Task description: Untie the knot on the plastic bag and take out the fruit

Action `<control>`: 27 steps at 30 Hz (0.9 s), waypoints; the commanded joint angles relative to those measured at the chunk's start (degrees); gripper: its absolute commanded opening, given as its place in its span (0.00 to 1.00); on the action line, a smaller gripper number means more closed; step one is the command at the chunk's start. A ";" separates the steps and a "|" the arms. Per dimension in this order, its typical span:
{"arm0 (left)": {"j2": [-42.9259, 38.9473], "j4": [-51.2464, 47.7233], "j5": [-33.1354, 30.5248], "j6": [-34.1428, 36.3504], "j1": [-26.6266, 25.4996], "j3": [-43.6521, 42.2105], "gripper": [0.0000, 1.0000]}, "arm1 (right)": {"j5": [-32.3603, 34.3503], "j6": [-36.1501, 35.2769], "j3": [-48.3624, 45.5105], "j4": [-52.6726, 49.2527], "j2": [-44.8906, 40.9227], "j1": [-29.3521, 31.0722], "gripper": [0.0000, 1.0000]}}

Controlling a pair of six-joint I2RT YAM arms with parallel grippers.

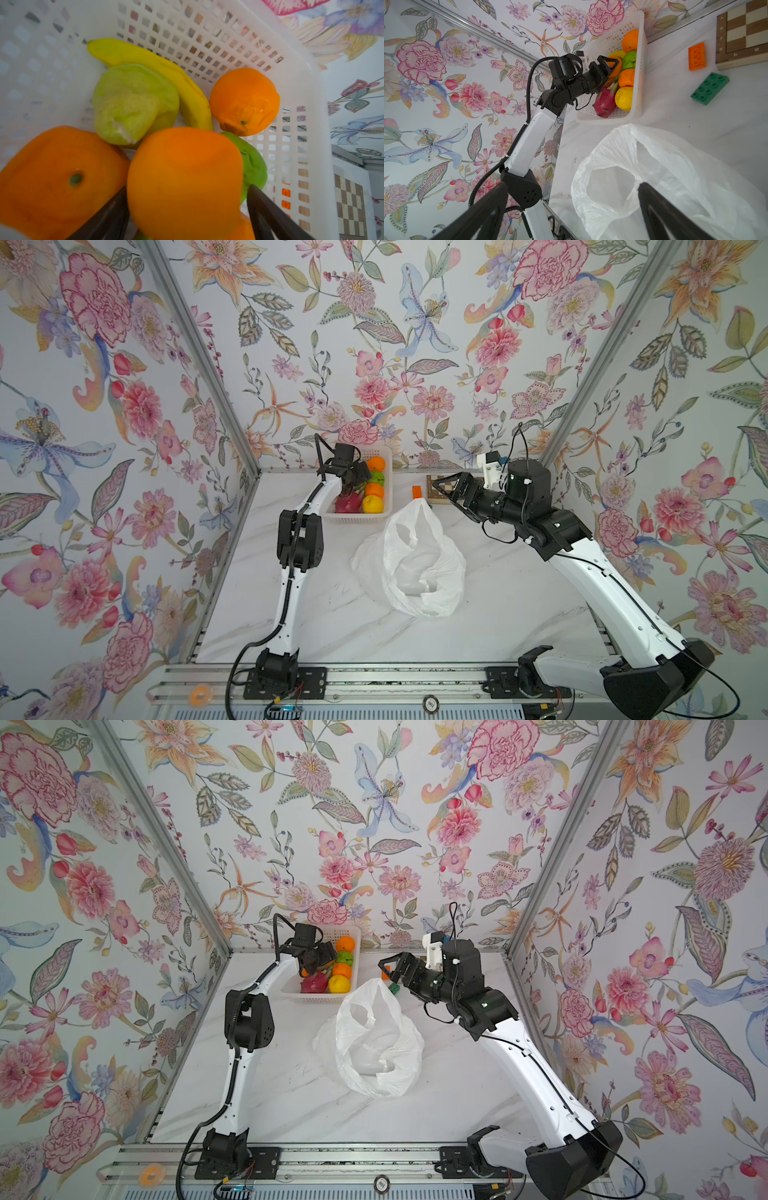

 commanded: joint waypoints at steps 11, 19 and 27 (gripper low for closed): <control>-32.82 11.22 -4.01 5.23 0.49 -28.44 0.96 | 1.00 -5.70 -7.27 -0.80 -5.28 -7.40 0.99; -62.62 15.60 -6.15 9.73 0.23 -57.18 0.96 | 6.28 -11.26 -16.74 0.14 -9.52 -15.03 0.99; -86.49 19.59 -14.30 22.16 1.29 -84.97 0.98 | 12.08 -19.78 -30.47 7.93 -9.85 -29.71 0.99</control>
